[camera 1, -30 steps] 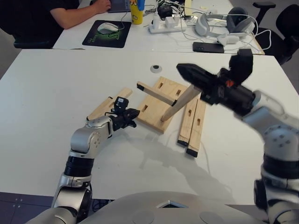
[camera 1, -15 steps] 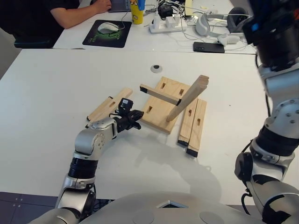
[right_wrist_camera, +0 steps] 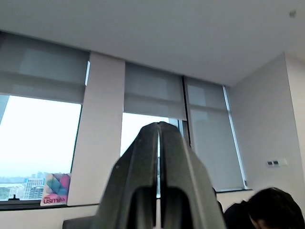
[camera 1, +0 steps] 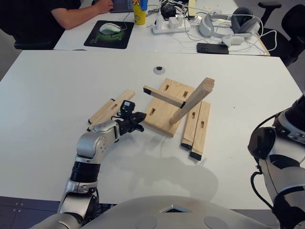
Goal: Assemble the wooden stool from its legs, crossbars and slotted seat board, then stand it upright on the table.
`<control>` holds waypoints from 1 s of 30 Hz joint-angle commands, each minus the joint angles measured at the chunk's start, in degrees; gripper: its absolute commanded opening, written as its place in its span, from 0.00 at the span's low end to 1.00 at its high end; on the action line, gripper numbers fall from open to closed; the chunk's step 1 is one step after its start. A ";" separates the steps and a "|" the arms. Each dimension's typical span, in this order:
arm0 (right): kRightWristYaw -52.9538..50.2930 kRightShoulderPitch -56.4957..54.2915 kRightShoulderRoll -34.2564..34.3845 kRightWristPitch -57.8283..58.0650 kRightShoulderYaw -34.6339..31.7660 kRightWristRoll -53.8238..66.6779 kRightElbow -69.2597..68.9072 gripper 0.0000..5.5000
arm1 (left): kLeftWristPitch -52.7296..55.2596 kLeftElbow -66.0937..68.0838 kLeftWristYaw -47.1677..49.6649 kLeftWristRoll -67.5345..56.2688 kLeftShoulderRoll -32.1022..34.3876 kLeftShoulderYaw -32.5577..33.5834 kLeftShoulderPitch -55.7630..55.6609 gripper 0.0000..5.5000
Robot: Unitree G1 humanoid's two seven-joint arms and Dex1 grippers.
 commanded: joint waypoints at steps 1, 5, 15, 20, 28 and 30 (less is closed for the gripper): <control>4.50 34.58 -6.05 12.57 21.94 -11.77 -13.53 0.00 | 2.66 0.34 -0.22 0.35 0.50 -1.35 -0.55 0.09; 2.01 40.29 -3.25 9.71 23.95 -18.83 -15.26 0.00 | 5.07 -3.63 -0.14 -0.82 0.10 -2.50 1.10 0.01; -3.27 12.59 2.40 -4.32 6.84 -18.12 -7.04 0.00 | 4.90 -3.40 0.49 -0.52 -1.84 -3.56 2.45 0.00; -3.40 4.90 1.34 -2.00 1.89 -3.06 -3.51 0.00 | 3.68 -3.34 1.88 -0.19 -2.52 -2.45 3.56 0.00; -2.47 0.78 -1.55 -1.68 -0.43 1.46 -1.62 0.00 | 3.07 -2.39 1.40 0.00 -1.46 -1.41 2.86 0.00; -2.55 -0.38 -1.88 -2.09 -0.88 1.24 -1.00 0.00 | 2.93 -2.13 1.20 -0.03 -1.13 -1.18 2.64 0.00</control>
